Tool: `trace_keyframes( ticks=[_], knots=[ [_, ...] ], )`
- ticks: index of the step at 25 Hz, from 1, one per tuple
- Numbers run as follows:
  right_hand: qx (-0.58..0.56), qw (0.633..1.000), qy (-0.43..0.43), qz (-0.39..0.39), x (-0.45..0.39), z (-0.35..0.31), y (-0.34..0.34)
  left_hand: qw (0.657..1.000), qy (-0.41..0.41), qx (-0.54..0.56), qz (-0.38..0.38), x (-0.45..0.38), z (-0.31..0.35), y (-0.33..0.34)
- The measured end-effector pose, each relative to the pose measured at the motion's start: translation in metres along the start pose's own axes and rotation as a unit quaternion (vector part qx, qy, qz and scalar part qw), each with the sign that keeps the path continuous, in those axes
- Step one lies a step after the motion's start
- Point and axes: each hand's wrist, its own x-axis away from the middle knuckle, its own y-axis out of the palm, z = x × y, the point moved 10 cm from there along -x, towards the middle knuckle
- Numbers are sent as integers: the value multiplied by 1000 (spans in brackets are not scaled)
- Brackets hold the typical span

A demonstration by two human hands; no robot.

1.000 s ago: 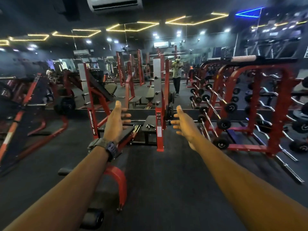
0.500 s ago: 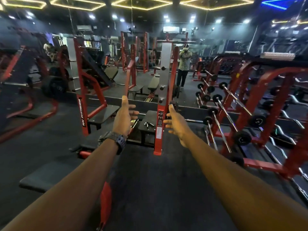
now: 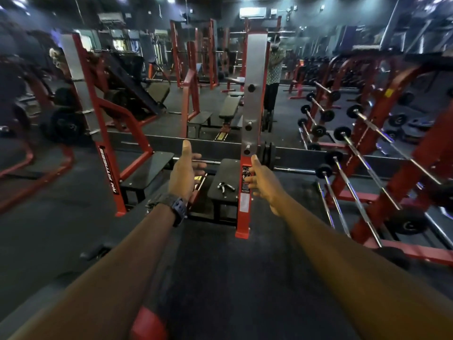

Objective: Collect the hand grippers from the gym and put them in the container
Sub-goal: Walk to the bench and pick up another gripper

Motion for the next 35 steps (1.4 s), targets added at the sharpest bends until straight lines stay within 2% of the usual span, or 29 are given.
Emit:
trace_keyframes(
  ticks=[10, 19, 23, 28, 32, 35],
  knots=[
    [10, 997, 74, -37, -296, 69, 20, 997, -65, -38, 16, -263, -94, 68],
    [74, 982, 160, -65, -514, 158, 93, 989, -145, -5, 2, -477, -256, 103],
    [100, 971, 215, -37, -617, 227, 138, 977, -213, -20, -4, -572, -356, 100],
    [169, 953, 251, -20, -732, 338, 178, 959, -283, -18, -29, -666, -489, 133],
    [230, 942, 246, 10, -808, 443, 194, 948, -317, 12, -32, -725, -597, 157],
    [350, 916, 198, -16, -863, 543, 212, 945, -325, 15, -27, -756, -677, 165]
  ],
)
